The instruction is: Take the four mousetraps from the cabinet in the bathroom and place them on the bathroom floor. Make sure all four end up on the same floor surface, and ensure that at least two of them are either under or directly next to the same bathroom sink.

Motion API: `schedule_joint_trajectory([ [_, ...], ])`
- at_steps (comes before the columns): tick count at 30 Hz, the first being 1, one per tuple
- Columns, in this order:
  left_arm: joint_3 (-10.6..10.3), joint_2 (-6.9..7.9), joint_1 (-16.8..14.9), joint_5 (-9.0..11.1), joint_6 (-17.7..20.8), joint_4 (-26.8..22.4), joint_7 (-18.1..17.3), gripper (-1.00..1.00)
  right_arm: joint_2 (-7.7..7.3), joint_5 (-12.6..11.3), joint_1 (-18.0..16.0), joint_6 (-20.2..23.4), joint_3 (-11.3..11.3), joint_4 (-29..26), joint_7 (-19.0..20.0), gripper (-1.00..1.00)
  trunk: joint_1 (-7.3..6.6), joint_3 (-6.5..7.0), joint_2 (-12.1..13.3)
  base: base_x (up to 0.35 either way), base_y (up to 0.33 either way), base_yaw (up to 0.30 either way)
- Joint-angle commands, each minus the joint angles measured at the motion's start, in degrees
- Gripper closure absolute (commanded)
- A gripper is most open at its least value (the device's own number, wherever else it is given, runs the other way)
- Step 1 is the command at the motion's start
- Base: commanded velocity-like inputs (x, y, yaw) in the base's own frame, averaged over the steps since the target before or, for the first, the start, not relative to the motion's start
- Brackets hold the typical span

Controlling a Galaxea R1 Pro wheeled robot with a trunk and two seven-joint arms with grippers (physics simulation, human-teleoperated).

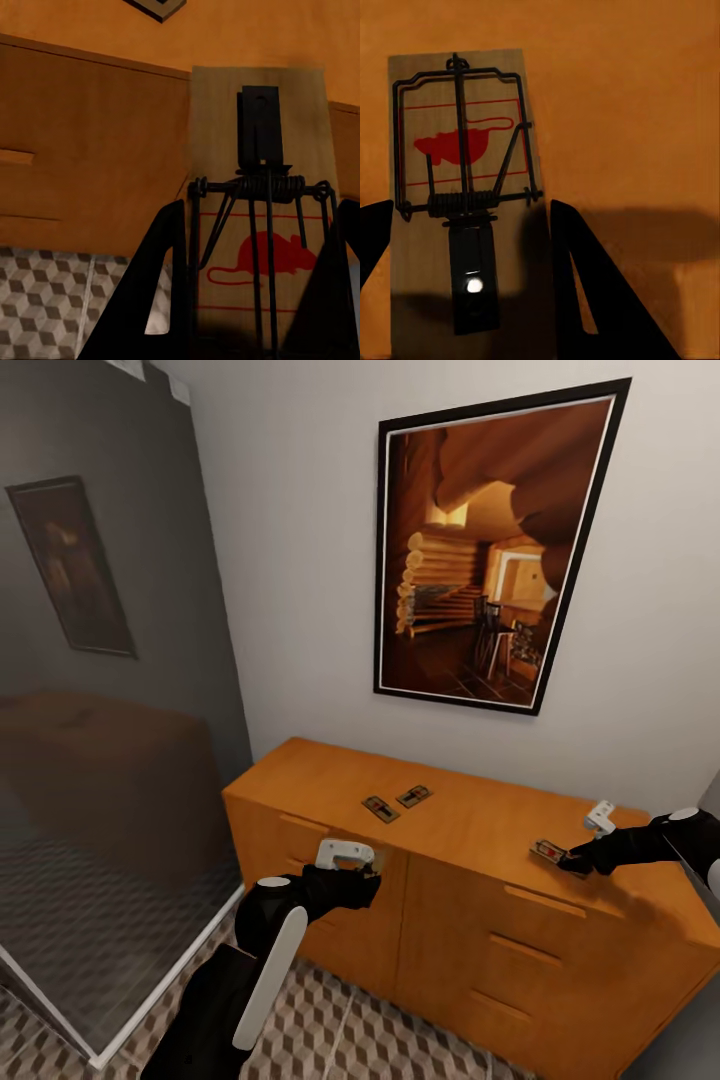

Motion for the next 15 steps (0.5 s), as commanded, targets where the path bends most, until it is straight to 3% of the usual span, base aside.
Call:
schedule_joint_trajectory([
  [1, -0.03, 0.00, -0.05, 0.49, 0.22, -0.05, 0.57, 1.00, 0.02, 0.23, -0.06, 0.56, -0.50, -0.04, 0.40, 1.00, -0.02, -0.08, -0.06, -0.223, 0.218, 0.000],
  [15, 0.15, 0.00, -0.05, 0.53, 0.20, 0.68, 0.57, 1.00, 0.01, 0.23, -0.06, 0.56, -0.50, -0.04, 0.40, 1.00, -0.02, -0.08, -0.06, -0.226, 0.216, 0.000],
])
